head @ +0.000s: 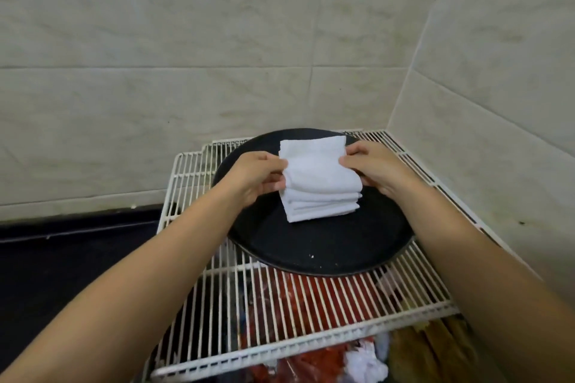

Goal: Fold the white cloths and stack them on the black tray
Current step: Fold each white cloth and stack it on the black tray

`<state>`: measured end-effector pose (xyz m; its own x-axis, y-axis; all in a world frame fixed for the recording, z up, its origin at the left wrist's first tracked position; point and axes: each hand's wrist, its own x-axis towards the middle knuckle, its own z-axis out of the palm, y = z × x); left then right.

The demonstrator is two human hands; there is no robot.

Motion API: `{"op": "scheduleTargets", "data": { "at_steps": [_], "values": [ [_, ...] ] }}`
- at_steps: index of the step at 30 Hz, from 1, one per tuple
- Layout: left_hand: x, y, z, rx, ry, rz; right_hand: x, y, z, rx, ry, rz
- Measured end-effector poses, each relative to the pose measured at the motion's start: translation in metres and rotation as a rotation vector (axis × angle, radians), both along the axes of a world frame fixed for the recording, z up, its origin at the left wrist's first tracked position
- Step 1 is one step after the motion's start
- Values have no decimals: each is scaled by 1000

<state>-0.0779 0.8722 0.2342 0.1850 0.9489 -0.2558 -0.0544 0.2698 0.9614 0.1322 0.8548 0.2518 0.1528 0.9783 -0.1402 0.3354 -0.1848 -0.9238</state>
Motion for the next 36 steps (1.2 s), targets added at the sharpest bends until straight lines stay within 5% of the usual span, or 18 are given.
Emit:
{"op": "scheduleTargets", "data": {
  "at_steps": [5,12,17,27,36],
  "values": [
    [-6,-12,2,4,9,27,-2,-3,7,28,-82,6],
    [-86,-62,16,98,34,188,-66,-27,44,409,-440,-59],
    [-215,-150,4,199,186,378,-217,-65,34,526,-495,281],
    [-520,-412,-53,-5,978,701,-576,-241,-70,503,-534,1001],
    [-680,-564,-112,-303,933,999,-786,-344,-132,433,-653,1413]
  ]
}}
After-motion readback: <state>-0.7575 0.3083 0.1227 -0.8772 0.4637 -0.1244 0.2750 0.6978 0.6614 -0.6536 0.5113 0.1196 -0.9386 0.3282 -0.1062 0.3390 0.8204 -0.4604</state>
